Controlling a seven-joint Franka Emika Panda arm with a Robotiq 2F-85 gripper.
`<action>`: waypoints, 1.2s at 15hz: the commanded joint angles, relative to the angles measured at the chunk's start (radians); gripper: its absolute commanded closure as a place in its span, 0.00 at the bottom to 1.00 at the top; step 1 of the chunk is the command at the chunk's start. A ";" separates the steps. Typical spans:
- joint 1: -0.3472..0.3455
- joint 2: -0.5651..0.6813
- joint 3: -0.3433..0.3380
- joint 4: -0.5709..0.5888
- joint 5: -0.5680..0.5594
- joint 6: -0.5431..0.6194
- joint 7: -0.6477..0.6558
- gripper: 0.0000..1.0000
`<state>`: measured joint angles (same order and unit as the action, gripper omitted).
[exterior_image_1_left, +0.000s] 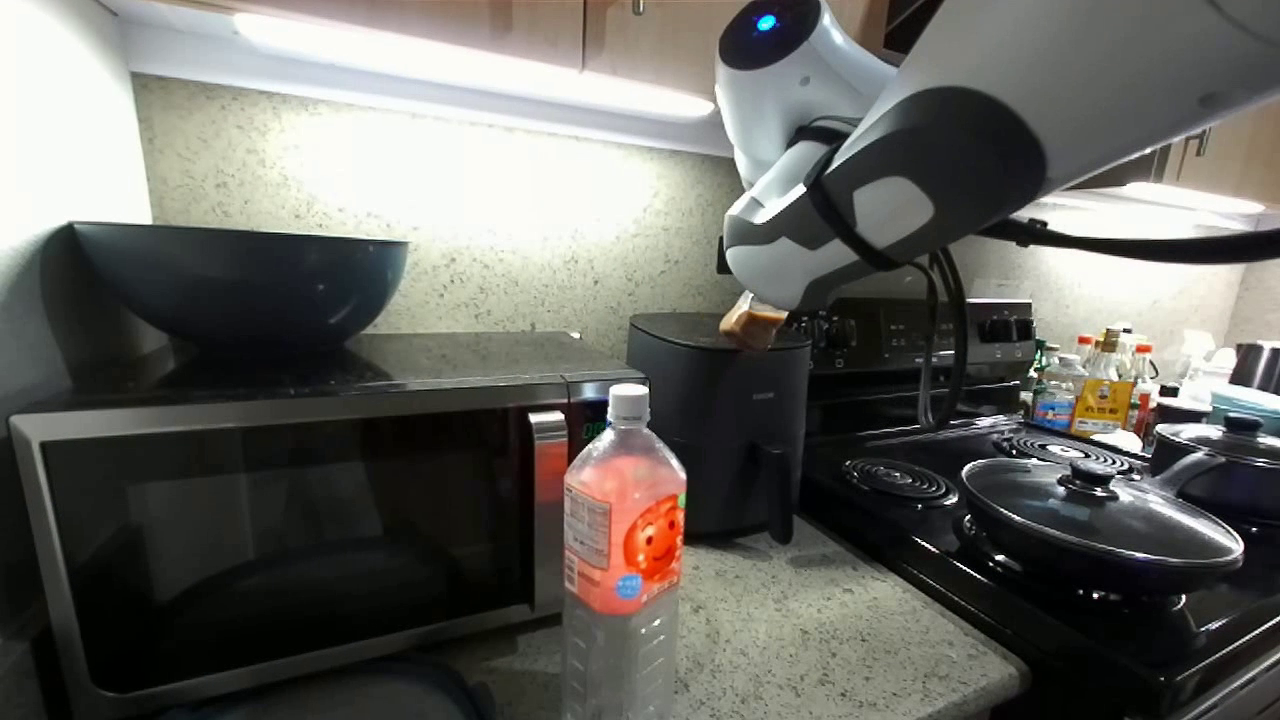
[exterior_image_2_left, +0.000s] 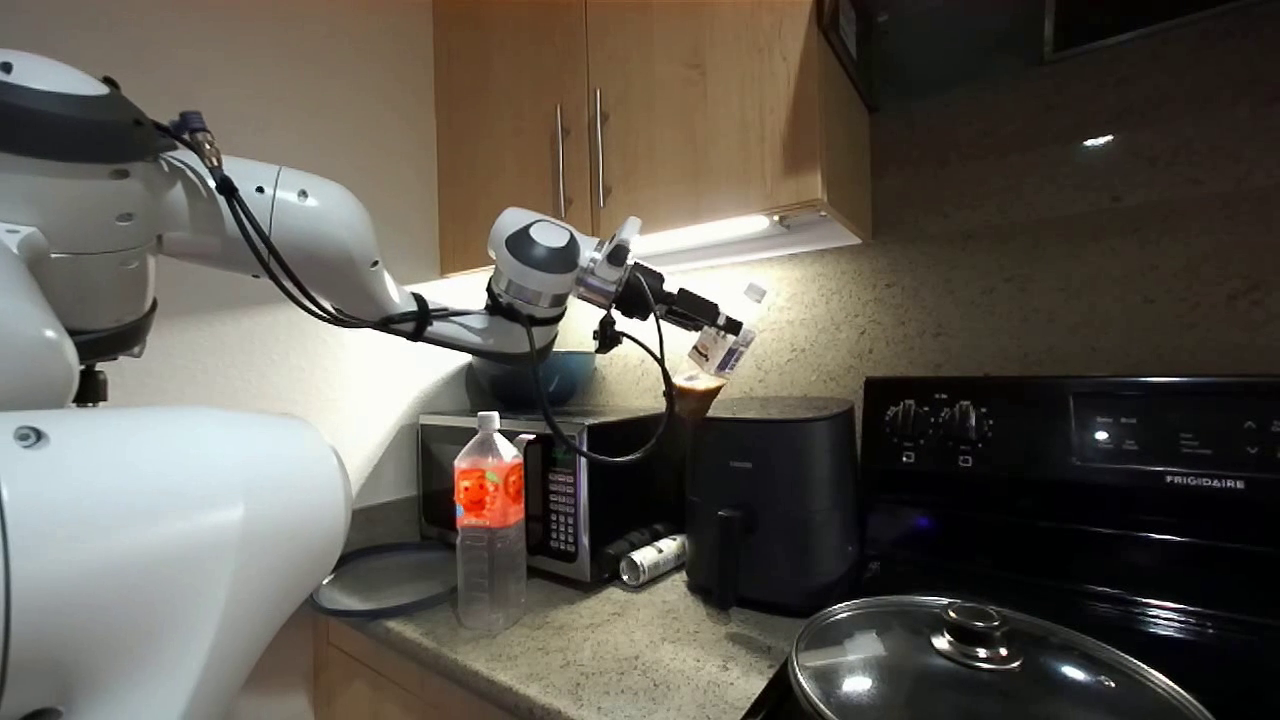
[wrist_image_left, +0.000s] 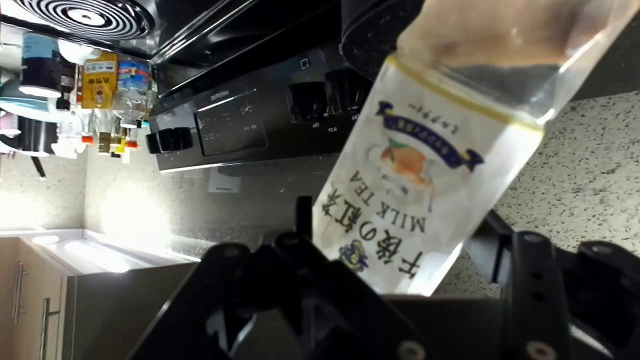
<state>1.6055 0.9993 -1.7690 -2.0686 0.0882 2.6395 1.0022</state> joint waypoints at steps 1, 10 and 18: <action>-0.006 0.010 0.005 0.005 0.019 -0.003 -0.012 0.27; -0.094 0.044 -0.110 -0.188 0.099 0.069 0.050 0.52; -0.144 0.003 -0.070 -0.150 0.124 0.029 -0.008 0.52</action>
<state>1.4650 1.0001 -1.8573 -2.2257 0.1885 2.6699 1.0231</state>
